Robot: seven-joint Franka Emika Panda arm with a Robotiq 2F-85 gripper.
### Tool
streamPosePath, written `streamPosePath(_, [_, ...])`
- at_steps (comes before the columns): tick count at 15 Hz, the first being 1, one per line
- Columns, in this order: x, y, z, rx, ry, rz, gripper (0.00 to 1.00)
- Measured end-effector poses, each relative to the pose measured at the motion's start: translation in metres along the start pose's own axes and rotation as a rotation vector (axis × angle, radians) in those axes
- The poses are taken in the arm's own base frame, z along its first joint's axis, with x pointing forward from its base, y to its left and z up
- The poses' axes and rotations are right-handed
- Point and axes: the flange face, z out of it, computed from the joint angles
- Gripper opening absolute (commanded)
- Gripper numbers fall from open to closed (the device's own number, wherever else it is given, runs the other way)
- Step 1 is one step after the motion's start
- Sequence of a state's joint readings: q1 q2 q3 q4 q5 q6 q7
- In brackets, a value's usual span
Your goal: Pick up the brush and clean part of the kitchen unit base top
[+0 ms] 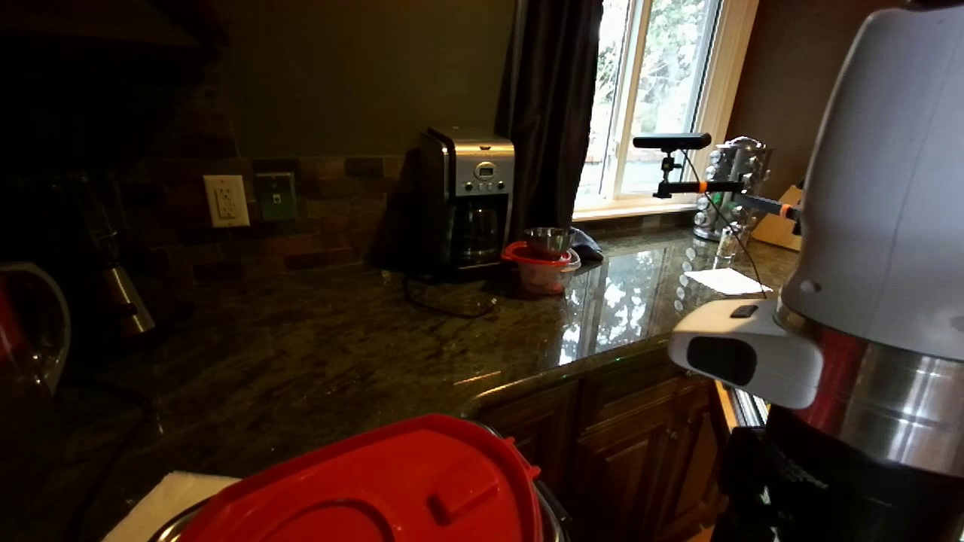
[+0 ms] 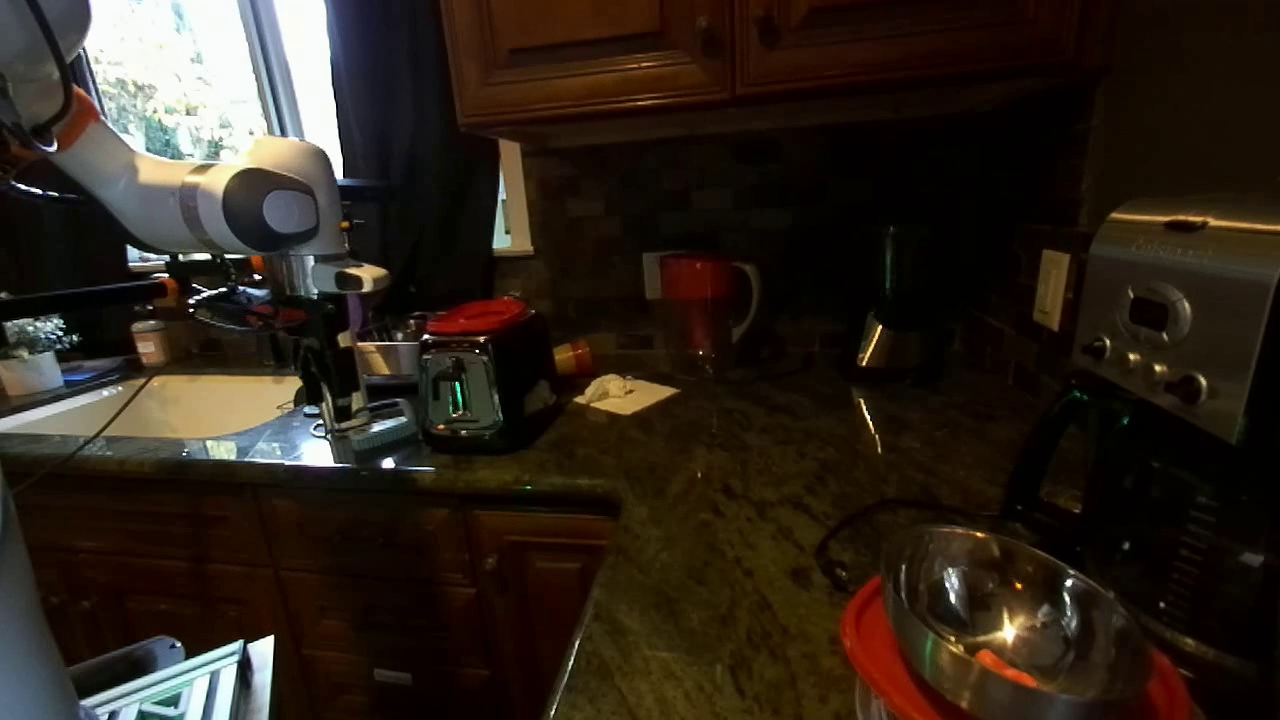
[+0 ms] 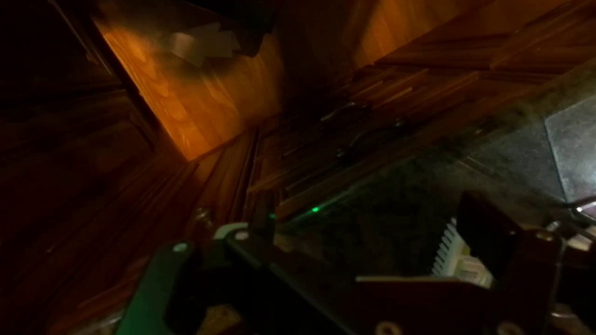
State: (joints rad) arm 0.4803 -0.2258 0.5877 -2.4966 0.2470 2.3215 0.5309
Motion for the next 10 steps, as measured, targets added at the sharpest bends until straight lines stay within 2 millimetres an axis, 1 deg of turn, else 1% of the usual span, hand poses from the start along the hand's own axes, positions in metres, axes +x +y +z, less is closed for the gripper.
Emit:
streamPosePath(2, [0.015, -0.009, -0.003, 0.073, 0.082, -0.004, 1.00])
streamPosePath(4, [0.030, -0.017, -0.002, 0.160, 0.146, 0.004, 1.00])
streamPosePath(7, [0.047, -0.026, 0.008, 0.259, 0.175, 0.033, 1.00])
streamPosePath(10, [0.056, -0.033, 0.021, 0.305, 0.159, 0.046, 1.00])
